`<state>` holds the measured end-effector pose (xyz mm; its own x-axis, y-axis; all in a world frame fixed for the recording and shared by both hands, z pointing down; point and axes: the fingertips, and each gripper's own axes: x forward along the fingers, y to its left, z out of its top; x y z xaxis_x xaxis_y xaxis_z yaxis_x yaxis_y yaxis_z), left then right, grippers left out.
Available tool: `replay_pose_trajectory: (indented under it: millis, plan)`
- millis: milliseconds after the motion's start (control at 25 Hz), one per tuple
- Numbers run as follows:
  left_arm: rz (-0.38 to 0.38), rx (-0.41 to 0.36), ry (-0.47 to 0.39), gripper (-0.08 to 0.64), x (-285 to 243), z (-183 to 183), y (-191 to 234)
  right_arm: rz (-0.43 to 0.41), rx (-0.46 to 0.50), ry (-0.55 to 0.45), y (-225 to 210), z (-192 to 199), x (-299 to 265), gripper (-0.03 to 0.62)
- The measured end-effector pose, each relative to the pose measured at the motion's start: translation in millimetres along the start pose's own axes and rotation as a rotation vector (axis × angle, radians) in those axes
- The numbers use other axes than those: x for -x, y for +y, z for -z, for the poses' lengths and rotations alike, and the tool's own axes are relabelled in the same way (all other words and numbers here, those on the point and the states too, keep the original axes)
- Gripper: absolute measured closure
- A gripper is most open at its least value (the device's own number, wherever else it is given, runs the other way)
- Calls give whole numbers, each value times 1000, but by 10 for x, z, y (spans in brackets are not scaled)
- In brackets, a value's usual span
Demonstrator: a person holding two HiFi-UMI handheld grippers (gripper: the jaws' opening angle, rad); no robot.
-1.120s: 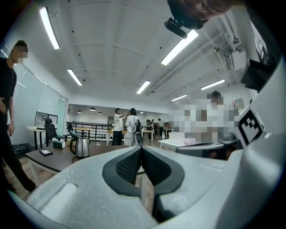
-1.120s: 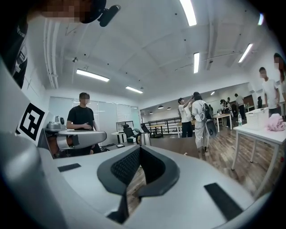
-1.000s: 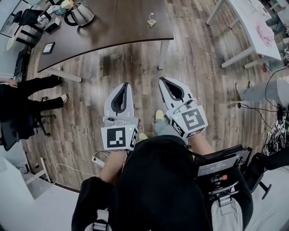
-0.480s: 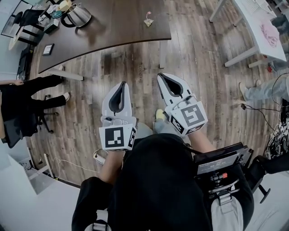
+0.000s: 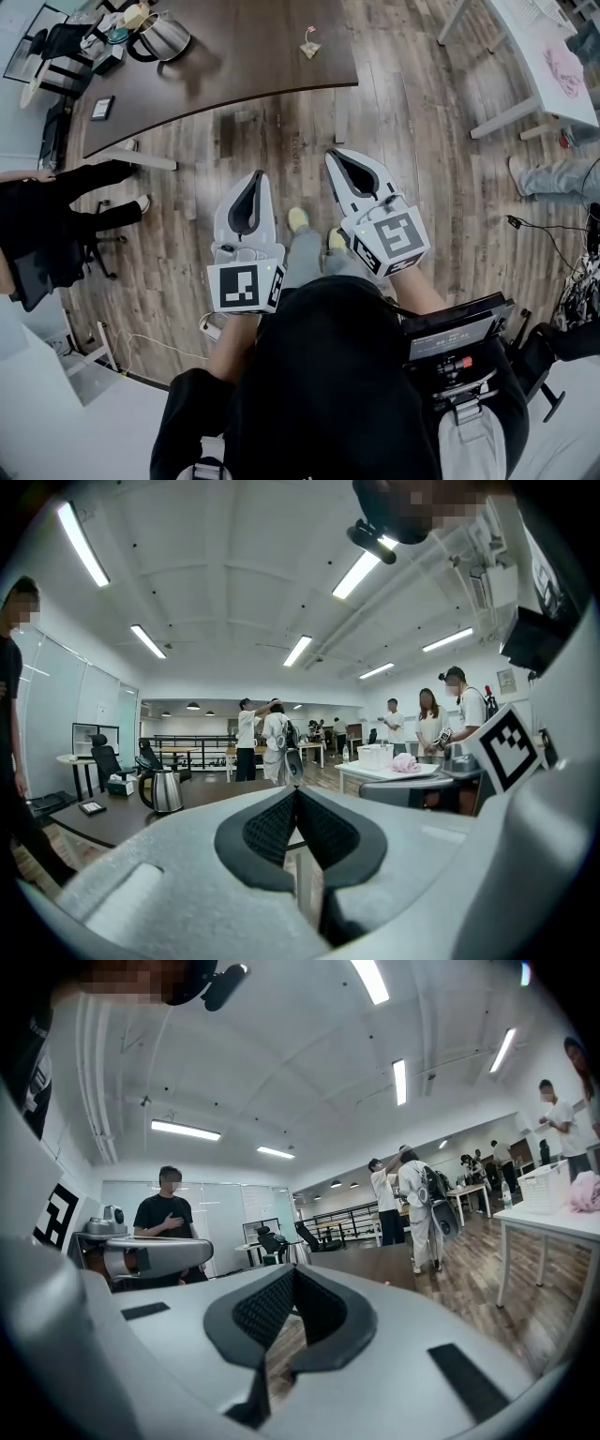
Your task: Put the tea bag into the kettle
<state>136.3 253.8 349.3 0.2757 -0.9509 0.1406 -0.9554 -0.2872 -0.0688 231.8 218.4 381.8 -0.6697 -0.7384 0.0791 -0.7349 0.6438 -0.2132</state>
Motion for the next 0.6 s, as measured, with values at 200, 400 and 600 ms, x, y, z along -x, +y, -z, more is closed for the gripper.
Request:
replay_pose_trajectory:
  millis: [200, 400, 600]
  plan:
    - [20, 18, -2, 557, -132, 48, 137, 19, 8, 11, -20, 15, -170, 588]
    - [33, 34, -23, 557, -263, 0, 382, 37, 30, 11, -5, -54, -428, 588]
    - [37, 40, -52, 557, -363, -82, 706, 37, 95, 2, 128, -192, -736, 588]
